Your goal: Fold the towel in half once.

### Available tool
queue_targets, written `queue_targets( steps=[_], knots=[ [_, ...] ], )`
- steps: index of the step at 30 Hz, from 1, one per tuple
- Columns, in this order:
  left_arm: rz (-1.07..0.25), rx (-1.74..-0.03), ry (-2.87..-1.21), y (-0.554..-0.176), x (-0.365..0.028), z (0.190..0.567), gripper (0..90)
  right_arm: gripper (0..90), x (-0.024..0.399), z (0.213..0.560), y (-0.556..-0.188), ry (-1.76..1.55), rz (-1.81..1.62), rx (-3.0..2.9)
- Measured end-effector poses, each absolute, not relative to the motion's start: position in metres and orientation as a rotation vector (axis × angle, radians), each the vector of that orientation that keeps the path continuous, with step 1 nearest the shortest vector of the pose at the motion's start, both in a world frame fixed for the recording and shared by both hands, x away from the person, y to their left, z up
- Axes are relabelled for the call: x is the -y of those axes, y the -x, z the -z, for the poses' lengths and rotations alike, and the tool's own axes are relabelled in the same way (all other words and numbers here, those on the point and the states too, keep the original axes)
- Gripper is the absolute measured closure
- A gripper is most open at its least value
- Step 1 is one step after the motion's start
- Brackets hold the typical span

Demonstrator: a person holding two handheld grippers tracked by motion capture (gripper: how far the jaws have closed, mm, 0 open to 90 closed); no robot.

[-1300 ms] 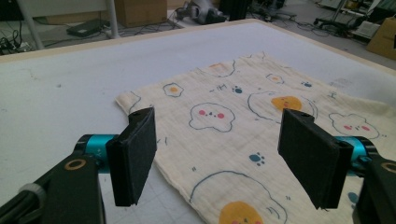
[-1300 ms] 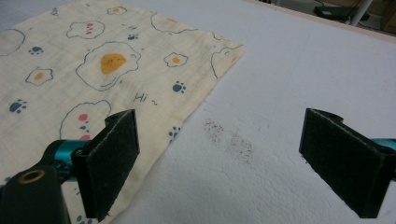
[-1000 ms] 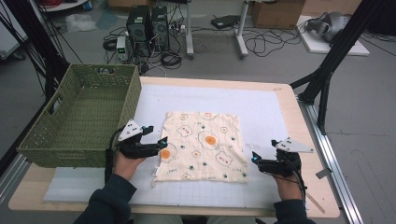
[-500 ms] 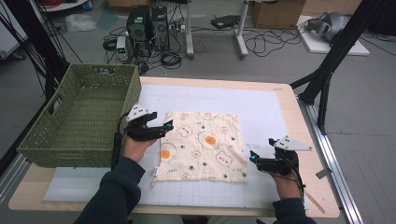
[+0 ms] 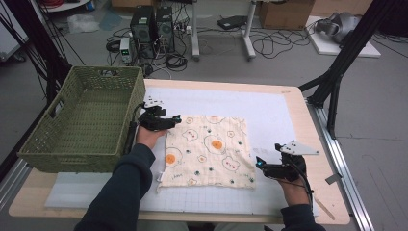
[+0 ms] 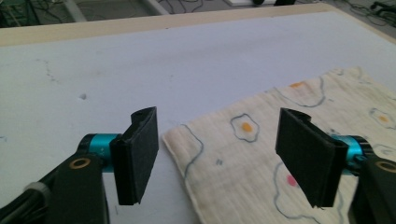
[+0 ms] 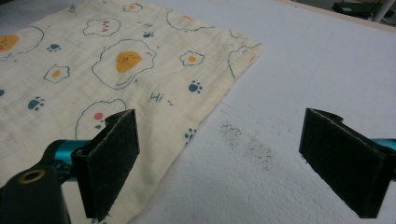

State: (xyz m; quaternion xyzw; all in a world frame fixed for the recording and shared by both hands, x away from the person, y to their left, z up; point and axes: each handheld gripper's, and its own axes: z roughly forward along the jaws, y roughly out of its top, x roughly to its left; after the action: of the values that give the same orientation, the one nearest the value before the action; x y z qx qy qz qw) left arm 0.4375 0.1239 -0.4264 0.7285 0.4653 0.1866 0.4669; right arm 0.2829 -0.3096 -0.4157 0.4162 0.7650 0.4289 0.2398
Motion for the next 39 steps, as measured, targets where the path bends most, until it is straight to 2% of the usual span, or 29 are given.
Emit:
queue_targets(
  steps=[5,7,12,15,20,26,39],
  knots=[
    [-0.518,-1.163,-1.849,-0.452,-0.115,0.433,40.9,11.4,0.308,0.416,-0.288,-1.158,-1.19,-2.102],
    [-0.537,-1.174,-1.872,-0.454,-0.114,0.438,46.9,11.6,0.306,0.415,-0.292,-1.167,-1.192,-2.109],
    [-0.552,-1.183,-1.936,-0.457,-0.112,0.449,50.6,12.6,0.3,0.41,-0.307,-1.2,-1.182,-2.121],
    [-0.572,-1.137,-1.979,-0.456,-0.108,0.451,60.0,15.4,0.297,0.412,-0.318,-1.209,-1.161,-2.138],
    [-0.541,-1.079,-2.002,-0.455,-0.107,0.451,84.3,25.7,0.297,0.419,-0.352,-1.27,-1.137,-2.17],
    [-0.519,-1.118,-1.967,-0.456,-0.111,0.451,85.9,43.7,0.286,0.414,-0.392,-1.24,-1.071,-2.189],
    [-0.501,-1.117,-1.958,-0.456,-0.112,0.451,86.1,44.1,0.262,0.437,-0.445,-1.364,-0.947,-2.222]
  ],
)
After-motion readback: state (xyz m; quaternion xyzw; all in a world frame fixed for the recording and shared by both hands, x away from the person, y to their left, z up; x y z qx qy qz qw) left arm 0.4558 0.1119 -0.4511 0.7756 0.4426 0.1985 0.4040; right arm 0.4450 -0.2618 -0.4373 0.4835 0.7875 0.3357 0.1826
